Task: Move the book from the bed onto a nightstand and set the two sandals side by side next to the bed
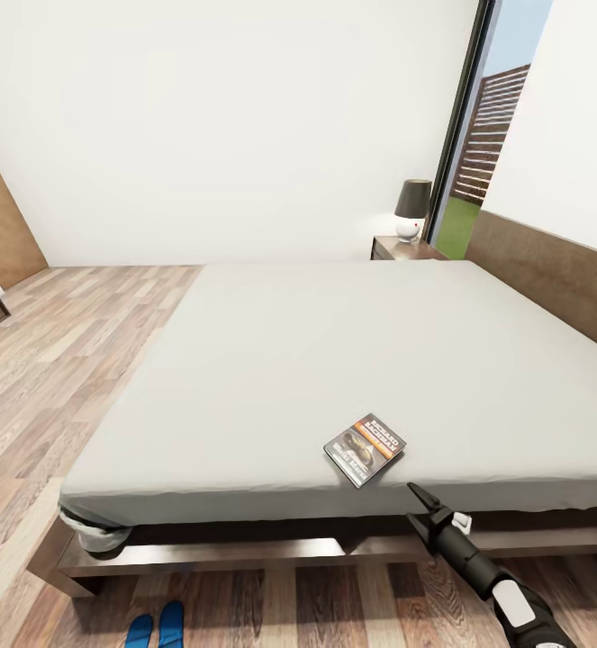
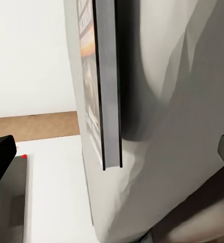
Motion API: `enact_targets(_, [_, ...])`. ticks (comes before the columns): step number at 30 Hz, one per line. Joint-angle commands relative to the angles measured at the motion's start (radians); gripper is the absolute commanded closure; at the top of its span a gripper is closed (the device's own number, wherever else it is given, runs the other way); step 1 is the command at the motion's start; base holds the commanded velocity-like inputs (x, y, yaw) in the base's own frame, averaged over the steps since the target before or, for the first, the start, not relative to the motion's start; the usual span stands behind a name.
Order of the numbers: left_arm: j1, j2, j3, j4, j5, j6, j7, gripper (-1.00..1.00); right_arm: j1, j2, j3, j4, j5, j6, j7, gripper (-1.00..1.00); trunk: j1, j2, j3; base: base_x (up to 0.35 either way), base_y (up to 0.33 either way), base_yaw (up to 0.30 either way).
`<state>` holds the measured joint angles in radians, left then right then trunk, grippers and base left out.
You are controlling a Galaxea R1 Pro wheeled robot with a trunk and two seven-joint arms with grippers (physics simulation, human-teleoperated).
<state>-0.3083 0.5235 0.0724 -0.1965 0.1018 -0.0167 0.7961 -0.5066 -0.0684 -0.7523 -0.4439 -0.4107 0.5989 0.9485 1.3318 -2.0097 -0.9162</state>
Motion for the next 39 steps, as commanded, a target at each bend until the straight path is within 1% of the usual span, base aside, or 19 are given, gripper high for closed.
enact_targets(1, [0.0, 0.0, 0.0, -0.001, 0.008, -0.002, 0.001, -1.0, -0.004, 0.002, -0.003, 0.001, -0.003, 0.007, 0.001, -1.0, 0.0, 0.0, -0.001, 0.0, 0.0, 0.0])
enact_targets(9, [0.0, 0.0, 0.0, -0.001, 0.008, -0.002, 0.001, -1.0, -0.014, 0.016, -0.003, 0.001, -0.001, 0.007, -0.002, -1.0, 0.0, 0.0, -0.001, 0.0, 0.0, 0.0])
enact_targets(14, [0.0, 0.0, 0.0, -0.001, 0.008, -0.002, 0.001, -1.0, -0.016, 0.019, -0.002, 0.001, -0.001, 0.007, -0.008, -1.0, 0.0, 0.0, -0.001, 0.0, 0.0, 0.0])
enact_targets(26, [0.0, 0.0, 0.0, -0.001, 0.007, -0.002, 0.001, -1.0, -0.019, 0.022, -0.002, 0.001, -0.001, 0.008, -0.036, -1.0, 0.0, 0.0, -0.001, 0.0, 0.0, 0.0])
enact_targets(39, [0.0, 0.0, 0.0, -0.001, 0.007, -0.002, 0.0, -1.0, -0.02, 0.021, -0.002, 0.001, -0.002, 0.009, -0.042, -1.0, 0.0, 0.0, -0.001, 0.0, 0.0, 0.0])
